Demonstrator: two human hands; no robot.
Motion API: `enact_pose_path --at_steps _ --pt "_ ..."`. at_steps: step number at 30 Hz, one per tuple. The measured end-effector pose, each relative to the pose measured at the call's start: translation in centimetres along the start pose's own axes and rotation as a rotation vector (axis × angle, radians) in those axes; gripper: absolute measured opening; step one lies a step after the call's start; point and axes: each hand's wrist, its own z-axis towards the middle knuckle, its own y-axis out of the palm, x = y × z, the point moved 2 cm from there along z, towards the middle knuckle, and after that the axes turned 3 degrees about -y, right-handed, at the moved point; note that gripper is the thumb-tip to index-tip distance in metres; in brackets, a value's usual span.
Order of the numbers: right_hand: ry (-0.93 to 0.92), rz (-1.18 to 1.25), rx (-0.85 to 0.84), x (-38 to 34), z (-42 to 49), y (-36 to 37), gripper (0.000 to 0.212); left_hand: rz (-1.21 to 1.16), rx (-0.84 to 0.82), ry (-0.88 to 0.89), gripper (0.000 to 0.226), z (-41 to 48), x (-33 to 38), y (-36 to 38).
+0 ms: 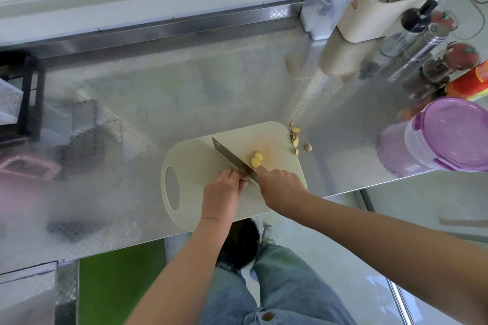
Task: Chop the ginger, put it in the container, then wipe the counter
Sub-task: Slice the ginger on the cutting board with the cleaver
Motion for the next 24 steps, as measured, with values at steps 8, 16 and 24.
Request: enact_pose_path --at_steps 8,16,24 --pt "-0.031 0.028 0.029 0.8 -0.6 -1.0 0.027 -0.016 0.046 -0.122 0.02 0.0 0.1 -0.7" --pt "-0.039 0.015 0.028 0.5 0.0 -0.6 0.028 -0.019 0.044 -0.089 0.013 0.1 -0.1 -0.6" --pt "-0.031 -0.002 0.056 0.1 1.2 0.5 0.038 -0.039 0.029 -0.062 0.009 0.3 -0.1 -0.5"
